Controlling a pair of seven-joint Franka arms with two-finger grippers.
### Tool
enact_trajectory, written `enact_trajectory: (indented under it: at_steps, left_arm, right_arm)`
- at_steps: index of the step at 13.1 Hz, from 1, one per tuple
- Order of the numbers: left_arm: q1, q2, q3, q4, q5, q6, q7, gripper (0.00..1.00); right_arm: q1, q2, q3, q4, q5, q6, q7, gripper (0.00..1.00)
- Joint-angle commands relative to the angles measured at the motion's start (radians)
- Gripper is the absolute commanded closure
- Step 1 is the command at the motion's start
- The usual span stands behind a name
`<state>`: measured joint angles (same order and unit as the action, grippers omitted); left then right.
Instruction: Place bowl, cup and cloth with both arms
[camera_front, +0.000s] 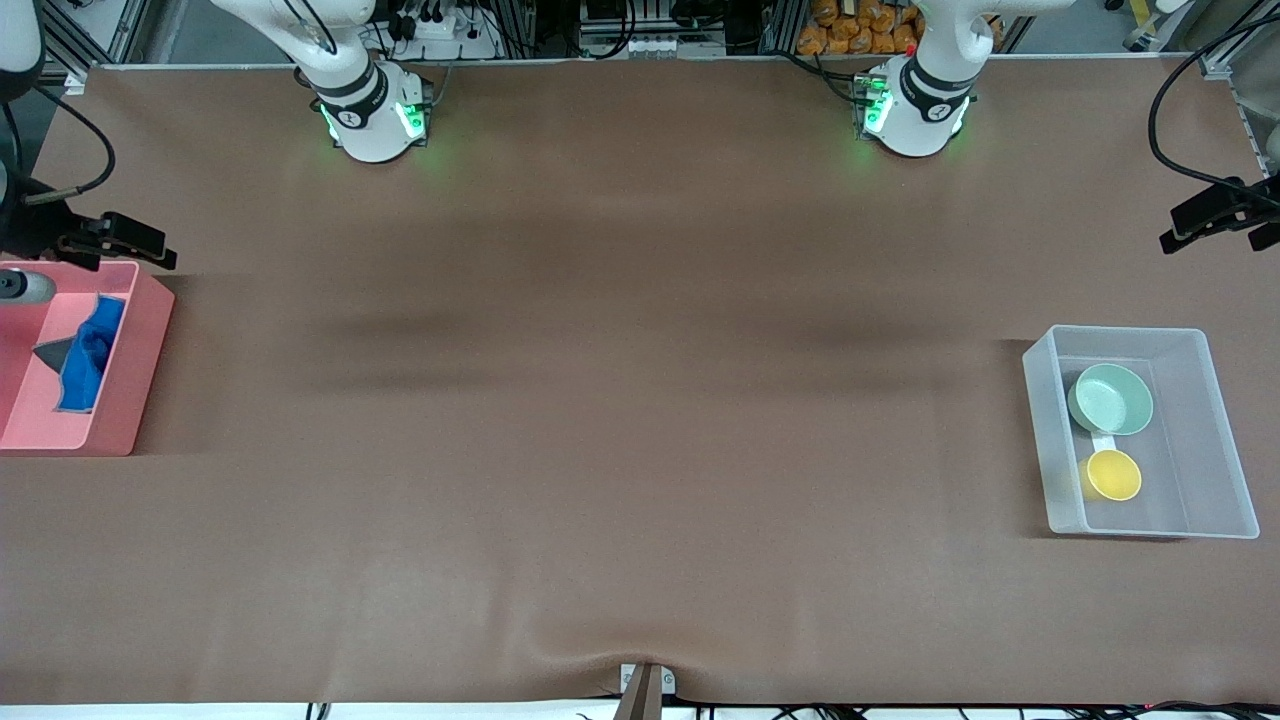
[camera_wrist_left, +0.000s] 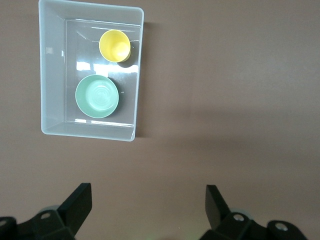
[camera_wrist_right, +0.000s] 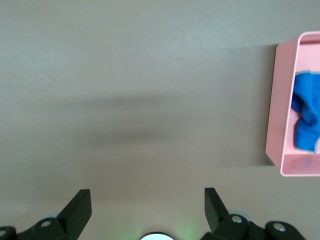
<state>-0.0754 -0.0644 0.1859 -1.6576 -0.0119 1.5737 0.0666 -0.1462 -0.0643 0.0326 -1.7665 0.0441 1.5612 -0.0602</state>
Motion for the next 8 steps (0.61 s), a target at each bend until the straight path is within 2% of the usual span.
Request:
enact_trajectory:
  at_steps: [1, 3, 4, 8]
  left_arm:
    - [0.005, 0.027, -0.008, 0.039, 0.013, 0.006, 0.002, 0.00]
    - [-0.006, 0.037, -0.025, 0.062, 0.016, 0.006, -0.004, 0.00]
    - [0.002, 0.038, -0.057, 0.074, 0.020, 0.006, -0.005, 0.00]
    - [0.003, 0.043, -0.105, 0.074, 0.020, 0.006, 0.002, 0.00]
  right_arm:
    - [0.047, -0.015, -0.039, -0.002, 0.017, 0.014, 0.059, 0.00]
    - [0.047, 0.017, -0.037, 0.100, 0.016, -0.027, 0.057, 0.00]
    - [0.048, 0.021, -0.037, 0.131, 0.014, -0.044, 0.051, 0.00]
    - [0.053, 0.023, -0.037, 0.148, 0.003, -0.032, 0.045, 0.00]
